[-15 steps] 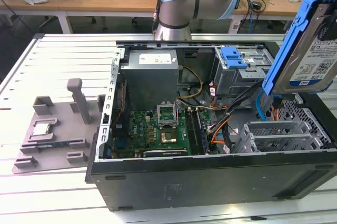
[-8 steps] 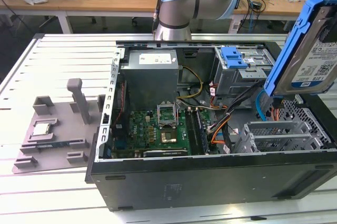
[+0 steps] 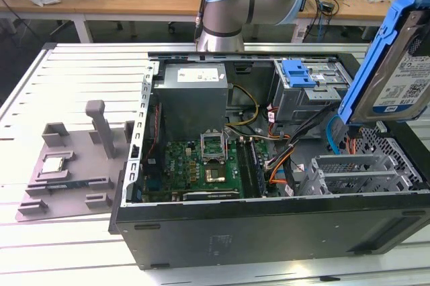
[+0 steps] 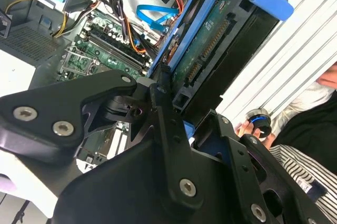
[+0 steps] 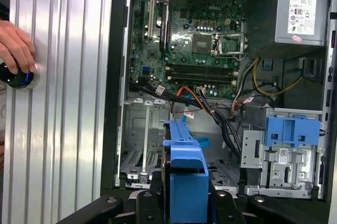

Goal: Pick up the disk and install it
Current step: 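Pick up the disk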

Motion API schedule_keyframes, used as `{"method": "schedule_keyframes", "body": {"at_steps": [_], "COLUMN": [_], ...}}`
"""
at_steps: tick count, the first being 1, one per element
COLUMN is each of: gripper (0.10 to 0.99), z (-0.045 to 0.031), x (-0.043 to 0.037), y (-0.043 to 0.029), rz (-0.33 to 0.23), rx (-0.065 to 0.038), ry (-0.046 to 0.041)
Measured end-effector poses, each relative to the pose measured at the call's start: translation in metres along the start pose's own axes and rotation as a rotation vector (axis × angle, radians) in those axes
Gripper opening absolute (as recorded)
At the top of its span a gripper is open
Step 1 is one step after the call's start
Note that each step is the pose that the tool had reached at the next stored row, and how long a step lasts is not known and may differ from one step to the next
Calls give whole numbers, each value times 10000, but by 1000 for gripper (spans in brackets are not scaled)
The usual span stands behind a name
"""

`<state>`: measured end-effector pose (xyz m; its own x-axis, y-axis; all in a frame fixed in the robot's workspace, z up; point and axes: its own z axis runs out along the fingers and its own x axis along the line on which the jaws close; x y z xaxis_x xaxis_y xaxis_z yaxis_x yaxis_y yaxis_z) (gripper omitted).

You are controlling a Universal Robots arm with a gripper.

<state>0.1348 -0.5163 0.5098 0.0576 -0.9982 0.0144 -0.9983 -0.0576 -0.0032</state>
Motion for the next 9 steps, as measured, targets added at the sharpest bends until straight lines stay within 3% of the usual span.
{"method": "schedule_keyframes", "body": {"at_steps": [9], "gripper": [369], "z": [30], "x": [2], "y": [-34], "rz": [0], "rx": [0], "ry": [0]}}
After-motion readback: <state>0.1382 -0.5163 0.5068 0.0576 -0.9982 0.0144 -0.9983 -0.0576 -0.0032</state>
